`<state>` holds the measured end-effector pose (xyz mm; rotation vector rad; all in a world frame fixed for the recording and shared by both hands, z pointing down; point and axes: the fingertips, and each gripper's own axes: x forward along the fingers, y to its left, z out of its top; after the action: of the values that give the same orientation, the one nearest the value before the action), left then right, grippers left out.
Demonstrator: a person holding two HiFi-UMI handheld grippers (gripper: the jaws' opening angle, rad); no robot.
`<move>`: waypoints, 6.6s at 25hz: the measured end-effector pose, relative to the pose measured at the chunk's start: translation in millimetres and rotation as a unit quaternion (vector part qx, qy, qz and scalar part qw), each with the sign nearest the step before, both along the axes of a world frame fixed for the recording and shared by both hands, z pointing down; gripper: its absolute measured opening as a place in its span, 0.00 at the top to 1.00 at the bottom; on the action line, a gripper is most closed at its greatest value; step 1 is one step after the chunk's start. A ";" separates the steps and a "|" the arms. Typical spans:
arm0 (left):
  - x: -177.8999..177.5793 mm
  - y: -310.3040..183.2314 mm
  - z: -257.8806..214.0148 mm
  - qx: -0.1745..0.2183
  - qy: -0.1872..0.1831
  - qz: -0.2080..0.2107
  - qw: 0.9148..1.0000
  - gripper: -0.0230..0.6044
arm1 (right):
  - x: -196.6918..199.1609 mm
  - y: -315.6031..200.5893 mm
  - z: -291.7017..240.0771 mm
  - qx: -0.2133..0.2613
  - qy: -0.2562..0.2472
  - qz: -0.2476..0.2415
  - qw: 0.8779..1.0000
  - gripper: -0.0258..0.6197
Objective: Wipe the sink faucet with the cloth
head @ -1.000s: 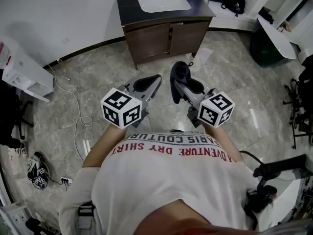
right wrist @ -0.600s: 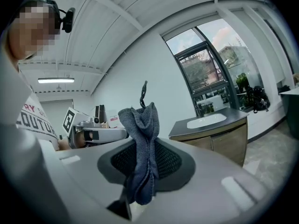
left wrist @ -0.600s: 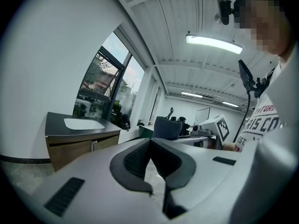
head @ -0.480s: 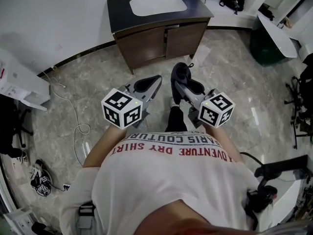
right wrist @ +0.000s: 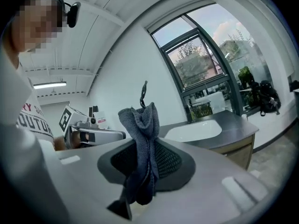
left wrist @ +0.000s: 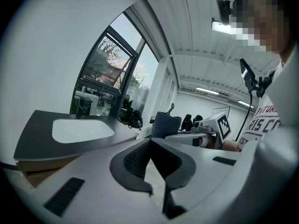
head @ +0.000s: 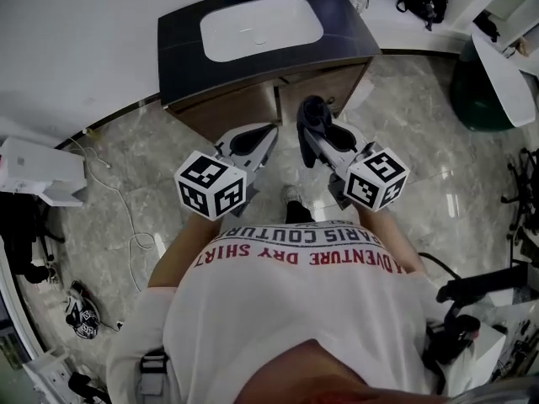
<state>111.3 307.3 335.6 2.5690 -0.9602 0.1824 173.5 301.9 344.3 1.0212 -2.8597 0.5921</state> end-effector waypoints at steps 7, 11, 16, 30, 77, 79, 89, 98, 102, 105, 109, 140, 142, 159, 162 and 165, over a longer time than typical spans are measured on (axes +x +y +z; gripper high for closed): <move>24.1 -117.1 -30.7 0.035 -0.010 -0.022 0.999 0.96 | 38.4 -128.7 -27.2 0.027 -0.009 -0.008 1.000 0.84; 19.2 -176.1 -26.1 0.027 -0.013 -0.046 0.998 0.96 | 44.5 -192.1 -32.1 0.036 -0.014 -0.018 0.999 0.84; 5.7 -225.8 -25.8 0.040 -0.004 -0.048 0.998 0.96 | 26.9 -230.1 -32.2 0.052 -0.006 -0.030 0.998 0.84; -61.7 -447.7 5.0 -0.003 -0.002 -0.049 0.999 0.96 | -45.3 -447.5 -13.3 0.018 0.010 -0.032 0.999 0.84; -150.3 -577.4 57.5 -0.068 0.011 -0.110 0.992 0.96 | -198.6 -716.9 -4.6 0.237 0.255 -0.123 0.929 0.84; -154.2 -577.7 61.7 -0.071 0.013 -0.114 0.991 0.96 | -207.2 -719.0 8.0 0.236 0.274 -0.132 0.923 0.84; -167.1 -574.6 69.7 -0.076 0.022 -0.131 0.988 0.96 | -221.4 -724.3 36.0 0.178 0.281 -0.146 0.932 0.84; -162.9 -570.2 66.0 -0.073 0.023 -0.131 0.988 0.96 | -216.1 -706.5 36.3 0.167 0.265 -0.146 0.938 0.84; -158.0 -567.0 65.0 -0.072 0.022 -0.127 0.989 0.96 | -208.3 -681.2 36.9 0.170 0.257 -0.153 0.939 0.84; -154.9 -564.9 63.5 -0.071 0.021 -0.125 0.989 0.96 | -201.7 -659.7 38.6 0.167 0.252 -0.161 0.939 0.84; -150.7 -562.0 62.5 -0.071 0.020 -0.124 0.990 0.96 | -193.8 -642.5 41.3 0.174 0.256 -0.165 0.937 0.84; -142.4 -557.6 80.4 -0.091 0.012 -0.105 0.990 0.96 | -139.7 -648.4 111.1 0.286 0.487 -0.181 0.805 0.84; -143.9 -559.3 82.0 -0.092 0.012 -0.105 0.990 0.96 | -142.6 -657.0 112.9 0.290 0.496 -0.177 0.799 0.84; -147.1 -564.2 87.6 -0.096 0.014 -0.107 0.990 0.96 | -158.3 -686.2 118.1 0.318 0.578 -0.178 0.730 0.84; -146.6 -560.9 87.2 -0.096 0.015 -0.109 0.989 0.96 | -157.7 -683.3 119.3 0.315 0.581 -0.186 0.727 0.84; -141.6 -557.3 84.8 -0.093 0.017 -0.108 0.990 0.96 | -154.2 -675.6 121.1 0.315 0.588 -0.202 0.717 0.84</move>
<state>-30.3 -250.0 420.3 2.2754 -1.1429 0.1593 19.3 -373.7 465.3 0.4126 -1.8788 -0.8545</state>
